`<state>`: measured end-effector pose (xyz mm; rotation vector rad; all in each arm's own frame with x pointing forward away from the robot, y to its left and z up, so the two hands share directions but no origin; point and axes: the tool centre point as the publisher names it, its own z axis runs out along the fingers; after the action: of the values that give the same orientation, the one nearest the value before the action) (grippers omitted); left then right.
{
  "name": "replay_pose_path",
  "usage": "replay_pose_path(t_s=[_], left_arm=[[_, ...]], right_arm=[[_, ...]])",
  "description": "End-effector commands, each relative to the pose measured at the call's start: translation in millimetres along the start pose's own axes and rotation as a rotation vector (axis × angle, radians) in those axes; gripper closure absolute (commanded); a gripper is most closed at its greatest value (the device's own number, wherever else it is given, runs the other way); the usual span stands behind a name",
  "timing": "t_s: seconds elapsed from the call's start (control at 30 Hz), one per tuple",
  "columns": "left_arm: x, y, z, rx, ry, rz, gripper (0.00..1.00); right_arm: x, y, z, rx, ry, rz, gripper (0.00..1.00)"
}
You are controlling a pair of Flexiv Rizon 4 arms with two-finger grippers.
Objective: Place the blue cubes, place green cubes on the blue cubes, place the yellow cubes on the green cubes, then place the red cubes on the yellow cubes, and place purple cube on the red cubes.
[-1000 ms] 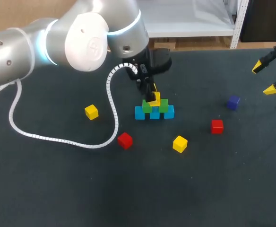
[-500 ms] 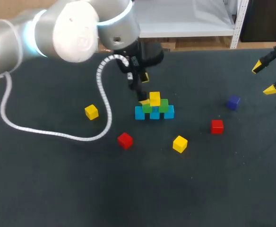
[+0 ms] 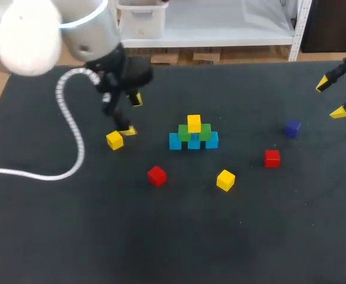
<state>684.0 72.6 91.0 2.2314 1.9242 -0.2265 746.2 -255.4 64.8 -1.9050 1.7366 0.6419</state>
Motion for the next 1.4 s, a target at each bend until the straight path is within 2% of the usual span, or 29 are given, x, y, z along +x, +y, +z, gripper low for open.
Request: replay_pose_path(t_s=[0.03,0.2,0.3,0.37,0.6,1.4], left_arm=[[40.7,-12.1,-4.8,0.012,-0.043,0.098,0.00],[72.2,-13.8,-0.9,0.070,0.038,0.304,0.00],[82.3,-10.4,4.0,0.089,0.076,0.370,0.00],[84.1,-9.0,7.5,0.092,0.101,0.412,0.00],[84.9,-3.9,25.3,0.104,0.099,0.562,0.00],[74.5,21.3,57.1,0.130,0.049,0.643,0.00]], right_arm=[[0.3,-0.3,0.2,0.000,-0.002,-0.001,0.00],[0.3,-0.3,0.2,0.000,-0.002,-0.001,0.00],[0.3,-0.3,0.2,0.000,-0.002,-0.001,0.00],[0.3,-0.3,0.2,0.000,-0.002,-0.001,0.00],[0.3,-0.3,0.2,0.000,-0.002,-0.001,0.00],[0.3,-0.3,0.2,0.000,-0.002,-0.001,0.00]])
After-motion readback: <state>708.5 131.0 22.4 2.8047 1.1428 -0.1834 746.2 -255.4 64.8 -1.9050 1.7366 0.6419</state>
